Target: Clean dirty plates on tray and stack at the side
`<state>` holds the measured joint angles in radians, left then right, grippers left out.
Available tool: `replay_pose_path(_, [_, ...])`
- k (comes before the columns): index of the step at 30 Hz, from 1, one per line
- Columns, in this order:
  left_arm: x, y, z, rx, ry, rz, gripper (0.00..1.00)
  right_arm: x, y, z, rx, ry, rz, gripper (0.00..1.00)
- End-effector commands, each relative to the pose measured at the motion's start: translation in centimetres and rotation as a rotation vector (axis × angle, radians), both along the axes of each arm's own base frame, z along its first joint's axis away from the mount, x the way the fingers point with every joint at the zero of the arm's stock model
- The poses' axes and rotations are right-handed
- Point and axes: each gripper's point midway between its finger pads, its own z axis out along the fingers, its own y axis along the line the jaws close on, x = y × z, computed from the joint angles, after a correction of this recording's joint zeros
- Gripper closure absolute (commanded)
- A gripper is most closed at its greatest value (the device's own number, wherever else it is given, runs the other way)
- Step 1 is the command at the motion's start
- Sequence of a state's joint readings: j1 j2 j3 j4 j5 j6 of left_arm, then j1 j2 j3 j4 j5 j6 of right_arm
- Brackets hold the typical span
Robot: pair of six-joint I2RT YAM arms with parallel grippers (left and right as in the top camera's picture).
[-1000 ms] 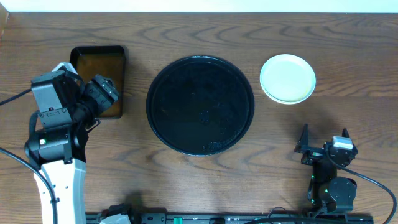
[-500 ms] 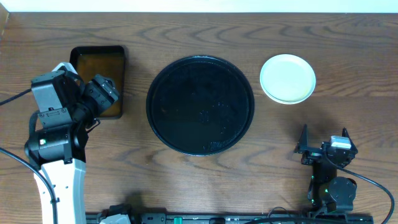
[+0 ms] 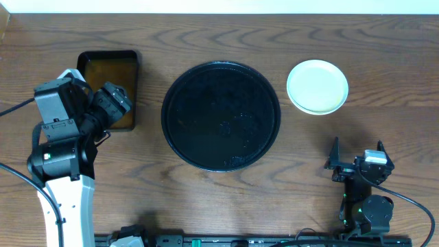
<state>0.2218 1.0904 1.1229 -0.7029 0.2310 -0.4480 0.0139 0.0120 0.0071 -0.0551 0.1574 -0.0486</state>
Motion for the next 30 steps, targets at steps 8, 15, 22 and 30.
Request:
replay_pose_path(8, [-2.7,0.5,-3.1,0.1,0.171,-0.038,0.17,0.0,-0.1,-0.1,-0.011,0.003,-0.001,0.01])
replay_pose_path(15, [-4.2,-3.5,-9.9,0.227,0.237,-0.321,0.16,0.0,-0.1,-0.1,-0.011,0.003,-0.001,0.01])
replay_pose_path(22, [-6.1,-4.9,-17.0,0.313,0.087,-0.404,0.17,0.0,-0.1,-0.1,-0.011,0.003,-0.001,0.01])
replay_pose_path(30, [-6.1,-5.0,-17.8,0.369,-0.173,-0.362,0.16,0.0,-0.1,-0.1,-0.012,0.003,-0.002,0.01])
